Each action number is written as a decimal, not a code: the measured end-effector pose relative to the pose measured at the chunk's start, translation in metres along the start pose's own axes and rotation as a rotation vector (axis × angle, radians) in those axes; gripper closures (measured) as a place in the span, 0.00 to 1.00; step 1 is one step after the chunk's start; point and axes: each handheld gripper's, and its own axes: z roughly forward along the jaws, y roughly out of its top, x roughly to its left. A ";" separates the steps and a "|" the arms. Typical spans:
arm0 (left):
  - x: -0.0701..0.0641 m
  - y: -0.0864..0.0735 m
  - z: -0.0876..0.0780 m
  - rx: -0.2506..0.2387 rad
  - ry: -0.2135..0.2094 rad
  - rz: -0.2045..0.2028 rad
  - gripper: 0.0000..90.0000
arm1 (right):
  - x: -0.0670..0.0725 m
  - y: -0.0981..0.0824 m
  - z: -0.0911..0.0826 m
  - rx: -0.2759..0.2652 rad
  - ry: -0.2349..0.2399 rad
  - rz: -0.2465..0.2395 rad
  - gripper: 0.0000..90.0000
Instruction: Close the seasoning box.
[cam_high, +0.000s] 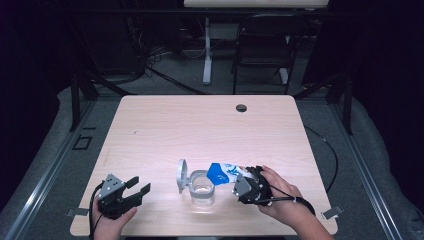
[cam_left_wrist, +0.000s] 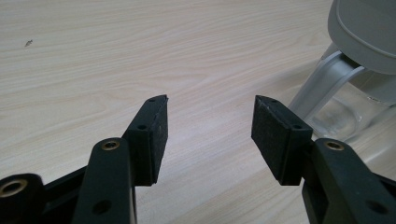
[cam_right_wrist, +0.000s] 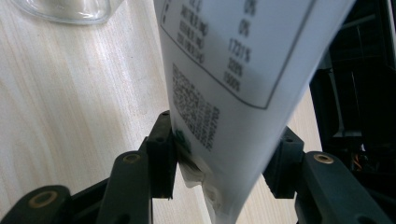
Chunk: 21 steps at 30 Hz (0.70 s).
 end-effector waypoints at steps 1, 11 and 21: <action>0.000 0.000 0.000 -0.003 0.001 -0.001 0.52 | 0.000 0.000 0.000 -0.001 0.000 -0.001 0.59; 0.001 0.000 -0.001 -0.002 0.004 0.001 0.52 | 0.000 0.002 0.001 0.010 0.004 -0.021 0.59; 0.000 -0.001 0.001 0.001 0.004 0.000 0.52 | 0.002 0.005 0.001 0.030 -0.037 -0.100 0.59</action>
